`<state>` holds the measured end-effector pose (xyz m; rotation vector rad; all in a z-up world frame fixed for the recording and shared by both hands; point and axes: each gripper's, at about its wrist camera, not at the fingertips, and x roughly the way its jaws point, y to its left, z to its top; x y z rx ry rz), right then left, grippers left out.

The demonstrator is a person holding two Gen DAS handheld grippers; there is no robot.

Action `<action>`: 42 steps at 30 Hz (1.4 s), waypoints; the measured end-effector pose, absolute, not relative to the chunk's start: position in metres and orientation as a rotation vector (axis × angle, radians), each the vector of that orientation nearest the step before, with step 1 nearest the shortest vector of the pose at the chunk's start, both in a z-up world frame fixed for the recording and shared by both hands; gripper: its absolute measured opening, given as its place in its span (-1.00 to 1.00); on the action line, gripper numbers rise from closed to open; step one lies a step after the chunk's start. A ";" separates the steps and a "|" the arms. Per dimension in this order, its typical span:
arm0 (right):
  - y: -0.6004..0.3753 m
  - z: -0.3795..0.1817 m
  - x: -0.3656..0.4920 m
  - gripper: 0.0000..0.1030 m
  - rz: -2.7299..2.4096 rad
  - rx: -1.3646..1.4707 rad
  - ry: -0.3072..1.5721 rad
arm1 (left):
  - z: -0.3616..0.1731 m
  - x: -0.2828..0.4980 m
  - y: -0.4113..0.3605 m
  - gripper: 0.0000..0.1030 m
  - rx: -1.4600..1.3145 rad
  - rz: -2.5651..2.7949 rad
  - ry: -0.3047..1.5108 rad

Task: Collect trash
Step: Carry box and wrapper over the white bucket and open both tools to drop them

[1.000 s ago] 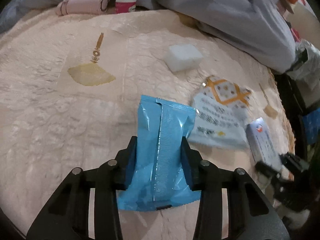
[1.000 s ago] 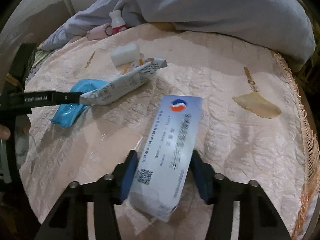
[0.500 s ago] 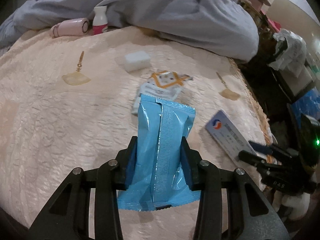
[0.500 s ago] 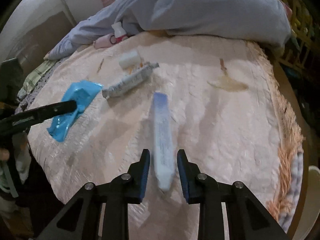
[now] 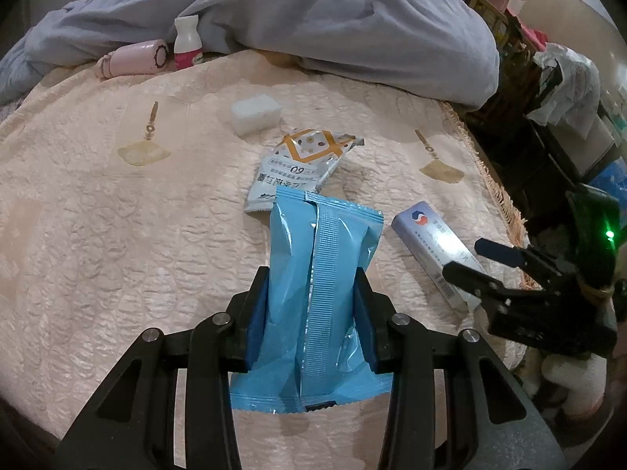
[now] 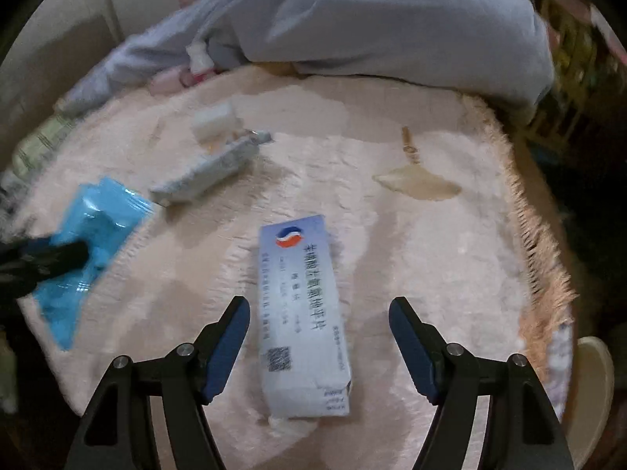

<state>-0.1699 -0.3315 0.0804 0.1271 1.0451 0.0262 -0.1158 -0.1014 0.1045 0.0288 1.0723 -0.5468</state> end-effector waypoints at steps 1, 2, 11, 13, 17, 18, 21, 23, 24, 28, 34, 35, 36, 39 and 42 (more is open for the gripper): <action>-0.332 0.082 -0.172 0.38 0.058 0.146 1.039 | 0.104 -0.114 -0.101 -0.27 0.025 -0.545 1.075; -0.331 0.082 -0.172 0.38 0.085 0.152 1.039 | 0.103 -0.113 -0.101 -0.27 0.018 -0.543 1.079; -0.314 0.055 -0.149 -0.14 0.059 0.035 1.105 | 0.106 -0.119 -0.104 -0.27 0.019 -0.559 1.081; -0.322 0.061 -0.155 -0.14 0.069 0.078 1.082 | 0.111 -0.123 -0.110 -0.27 0.022 -0.577 1.073; -0.338 0.085 -0.176 -0.14 0.057 0.105 1.034 | 0.123 -0.133 -0.130 -0.27 0.027 -0.629 1.055; -0.343 0.090 -0.182 -0.14 0.052 0.112 1.029 | 0.127 -0.137 -0.139 -0.27 0.028 -0.650 1.050; -0.366 0.104 -0.205 -0.14 0.023 0.147 1.009 | 0.137 -0.148 -0.166 -0.27 0.040 -0.708 1.038; -0.384 0.112 -0.222 -0.14 0.002 0.169 0.996 | 0.141 -0.156 -0.186 -0.27 0.053 -0.746 1.035; -0.391 0.115 -0.229 -0.14 -0.010 0.177 0.988 | 0.142 -0.161 -0.198 -0.27 0.060 -0.768 1.035; -0.432 0.126 -0.267 -0.14 -0.091 0.183 0.979 | 0.144 -0.180 -0.242 -0.27 0.077 -0.848 1.044; -0.490 0.123 -0.311 -0.14 -0.216 0.223 0.989 | 0.147 -0.217 -0.312 -0.27 0.121 -0.971 1.053; -0.502 0.119 -0.320 -0.14 -0.241 0.236 0.991 | 0.147 -0.222 -0.321 -0.27 0.128 -0.985 1.053; -0.509 0.118 -0.326 -0.14 -0.255 0.244 0.992 | 0.147 -0.227 -0.331 -0.27 0.137 -0.999 1.054; -0.536 0.108 -0.348 -0.14 -0.307 0.287 0.996 | 0.141 -0.241 -0.362 -0.27 0.153 -1.046 1.073; -0.565 0.096 -0.373 -0.14 -0.358 0.349 0.998 | 0.132 -0.249 -0.385 -0.27 0.146 -1.086 1.112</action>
